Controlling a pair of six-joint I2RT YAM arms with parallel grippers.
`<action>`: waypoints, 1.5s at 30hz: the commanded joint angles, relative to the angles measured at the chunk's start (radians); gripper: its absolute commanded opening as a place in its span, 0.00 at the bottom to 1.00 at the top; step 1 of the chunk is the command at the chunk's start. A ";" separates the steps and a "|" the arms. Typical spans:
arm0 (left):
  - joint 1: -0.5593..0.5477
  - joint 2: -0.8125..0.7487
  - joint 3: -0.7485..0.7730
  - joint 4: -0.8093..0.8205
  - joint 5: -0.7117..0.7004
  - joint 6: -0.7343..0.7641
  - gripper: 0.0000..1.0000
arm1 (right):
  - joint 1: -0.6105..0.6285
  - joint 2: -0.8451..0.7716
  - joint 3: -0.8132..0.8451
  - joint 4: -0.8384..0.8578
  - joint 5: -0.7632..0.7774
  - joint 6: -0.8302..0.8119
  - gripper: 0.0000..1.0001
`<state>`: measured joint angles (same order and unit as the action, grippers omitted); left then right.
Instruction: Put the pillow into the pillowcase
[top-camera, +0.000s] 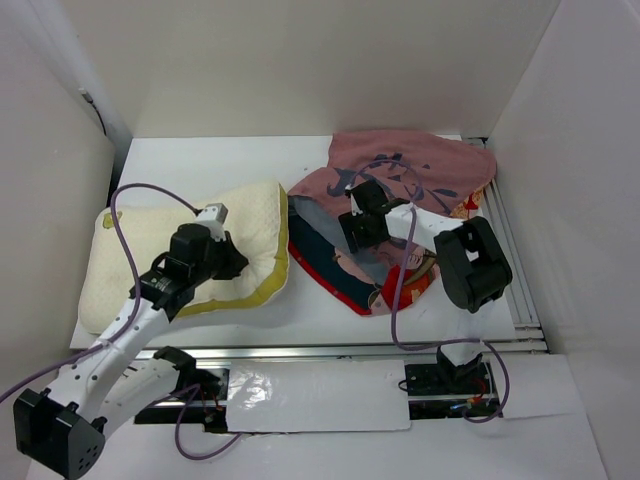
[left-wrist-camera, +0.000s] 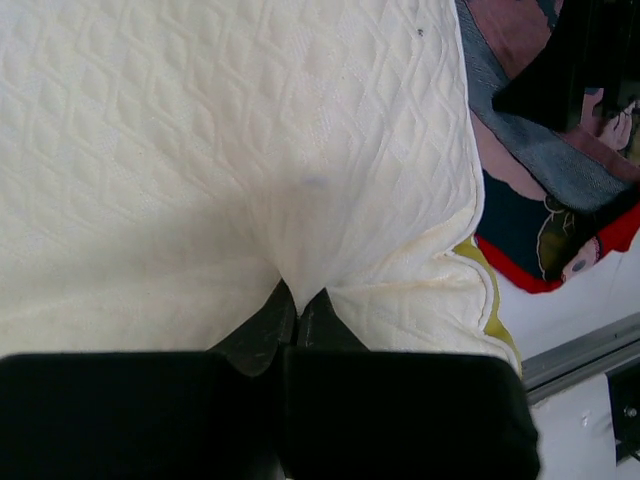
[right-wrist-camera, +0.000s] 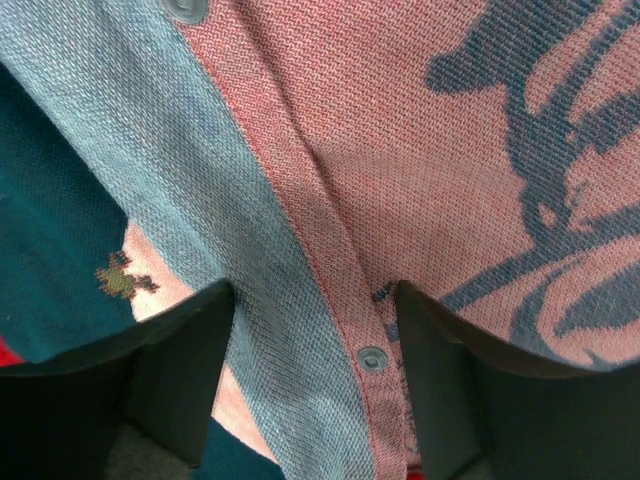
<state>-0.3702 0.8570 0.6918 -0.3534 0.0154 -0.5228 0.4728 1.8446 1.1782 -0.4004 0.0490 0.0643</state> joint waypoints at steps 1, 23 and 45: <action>-0.016 -0.050 -0.008 0.132 0.072 0.018 0.00 | -0.010 -0.005 0.006 0.063 -0.177 -0.027 0.68; -0.151 0.022 -0.115 0.235 0.095 -0.011 0.00 | 0.115 -0.119 -0.046 0.025 0.156 0.022 0.52; -0.066 0.411 0.012 0.134 -0.238 -0.059 0.00 | 0.003 -0.147 -0.086 0.061 -0.117 -0.081 0.65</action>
<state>-0.4862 1.2041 0.6716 -0.1982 -0.0566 -0.6250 0.4751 1.6936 1.1023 -0.3763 0.0010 0.0200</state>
